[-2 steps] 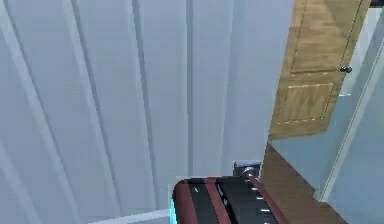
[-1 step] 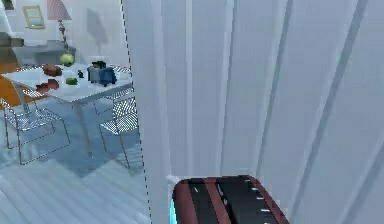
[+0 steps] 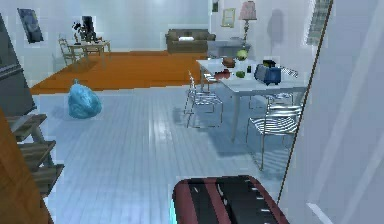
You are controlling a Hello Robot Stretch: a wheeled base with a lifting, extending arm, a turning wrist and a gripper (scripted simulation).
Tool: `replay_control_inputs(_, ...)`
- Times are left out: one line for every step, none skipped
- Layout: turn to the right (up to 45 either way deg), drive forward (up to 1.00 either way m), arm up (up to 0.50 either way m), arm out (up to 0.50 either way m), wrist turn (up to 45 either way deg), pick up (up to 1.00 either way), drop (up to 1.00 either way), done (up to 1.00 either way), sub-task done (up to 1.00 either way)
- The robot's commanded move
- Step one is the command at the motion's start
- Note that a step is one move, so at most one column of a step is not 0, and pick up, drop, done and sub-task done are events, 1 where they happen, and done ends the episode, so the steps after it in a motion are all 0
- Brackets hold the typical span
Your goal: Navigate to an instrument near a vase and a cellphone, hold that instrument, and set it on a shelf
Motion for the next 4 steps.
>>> replay_control_inputs(-18.0,0.0,0.0,0.0,0.0,0.0,0.0,0.0,0.0)
replay_control_inputs(0.0,0.85,0.0,0.0,0.0,0.0,0.0,0.0,0.0)
replay_control_inputs(-12.0,0.0,0.0,0.0,0.0,0.0,0.0,0.0,0.0)
replay_control_inputs(0.0,1.0,0.0,0.0,0.0,0.0,0.0,0.0,0.0)
